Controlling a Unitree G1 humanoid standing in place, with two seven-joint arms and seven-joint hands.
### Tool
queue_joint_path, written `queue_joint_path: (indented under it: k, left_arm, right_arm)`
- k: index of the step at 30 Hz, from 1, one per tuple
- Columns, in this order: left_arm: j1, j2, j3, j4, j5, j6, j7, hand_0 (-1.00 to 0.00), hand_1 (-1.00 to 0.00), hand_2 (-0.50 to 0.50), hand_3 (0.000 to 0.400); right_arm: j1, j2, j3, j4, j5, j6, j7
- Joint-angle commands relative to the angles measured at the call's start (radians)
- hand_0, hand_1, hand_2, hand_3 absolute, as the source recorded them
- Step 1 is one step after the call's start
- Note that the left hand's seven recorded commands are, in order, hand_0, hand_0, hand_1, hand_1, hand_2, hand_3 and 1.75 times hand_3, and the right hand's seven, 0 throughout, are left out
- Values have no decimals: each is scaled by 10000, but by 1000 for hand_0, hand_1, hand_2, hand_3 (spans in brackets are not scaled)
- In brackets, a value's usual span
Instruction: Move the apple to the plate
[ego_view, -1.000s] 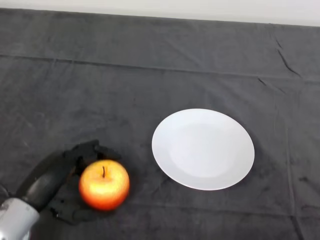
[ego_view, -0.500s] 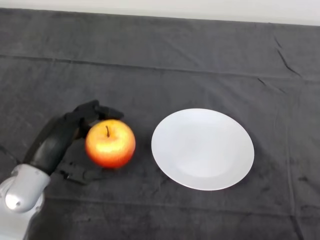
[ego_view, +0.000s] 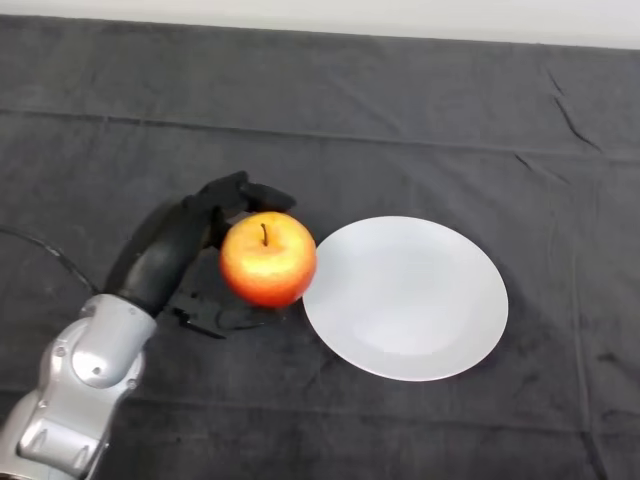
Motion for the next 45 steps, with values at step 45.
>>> queue_joint_path:
  k: [45]
  left_arm:
    - [-4517, -1865, -3576, 6981, -343, -2241, 819, -1000, -1000, 0, 400]
  right_arm:
    - [1013, 857, -107, 1093, 151, 881, -36]
